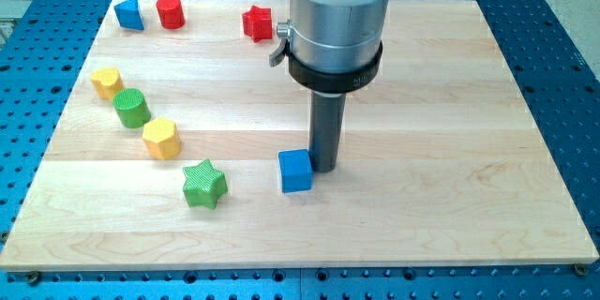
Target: Push the blue cube to the top left of the green star
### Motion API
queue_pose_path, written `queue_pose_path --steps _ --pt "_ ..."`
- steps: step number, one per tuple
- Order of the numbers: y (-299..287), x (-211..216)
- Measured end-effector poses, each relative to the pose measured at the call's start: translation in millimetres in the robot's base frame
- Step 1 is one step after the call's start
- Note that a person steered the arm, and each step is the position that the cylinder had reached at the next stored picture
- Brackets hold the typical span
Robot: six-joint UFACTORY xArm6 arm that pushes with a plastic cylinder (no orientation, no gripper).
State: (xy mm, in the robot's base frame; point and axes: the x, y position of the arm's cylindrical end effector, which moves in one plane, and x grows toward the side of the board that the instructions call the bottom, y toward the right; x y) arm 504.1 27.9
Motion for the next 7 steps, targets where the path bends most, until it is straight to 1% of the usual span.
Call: queue_pose_path --steps 1,2,3,4,5,6,7 --pt "29 10" --pt "45 65" --pt "-22 68" --pt "-38 46" --pt "-38 29" --pt "3 26" --pt "1 9"
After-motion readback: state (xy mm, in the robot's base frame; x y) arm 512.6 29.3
